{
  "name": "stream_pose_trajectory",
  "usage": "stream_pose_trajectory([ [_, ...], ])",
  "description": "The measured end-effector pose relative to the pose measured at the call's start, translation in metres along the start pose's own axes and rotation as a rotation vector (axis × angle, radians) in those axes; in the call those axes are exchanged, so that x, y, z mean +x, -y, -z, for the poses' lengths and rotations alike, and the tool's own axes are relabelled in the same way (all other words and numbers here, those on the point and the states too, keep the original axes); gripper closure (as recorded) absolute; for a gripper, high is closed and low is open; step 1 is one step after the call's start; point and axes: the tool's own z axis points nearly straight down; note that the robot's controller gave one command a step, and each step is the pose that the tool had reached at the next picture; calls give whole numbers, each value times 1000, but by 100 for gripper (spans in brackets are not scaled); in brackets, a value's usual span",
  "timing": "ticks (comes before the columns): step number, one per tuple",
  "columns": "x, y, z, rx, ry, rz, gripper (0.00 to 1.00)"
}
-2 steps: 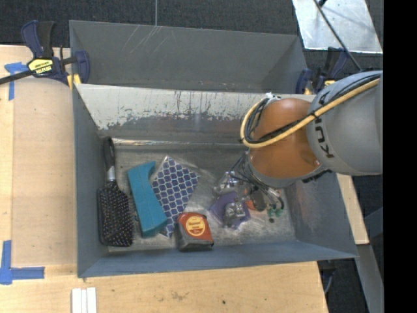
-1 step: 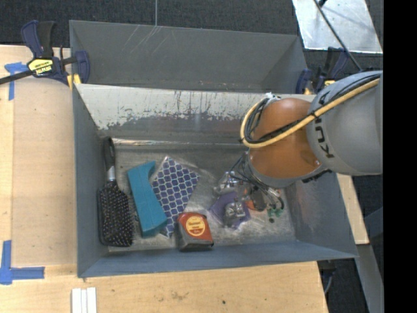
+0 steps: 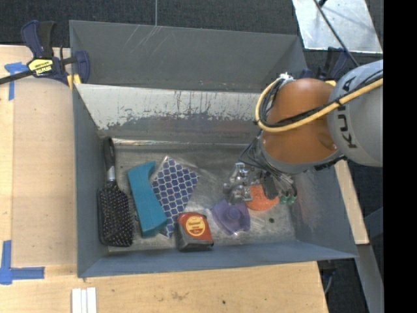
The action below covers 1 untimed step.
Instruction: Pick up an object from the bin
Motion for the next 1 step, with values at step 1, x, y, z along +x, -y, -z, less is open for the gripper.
stream_pose_trajectory([
  [1,0,0,0,0,0,0,0],
])
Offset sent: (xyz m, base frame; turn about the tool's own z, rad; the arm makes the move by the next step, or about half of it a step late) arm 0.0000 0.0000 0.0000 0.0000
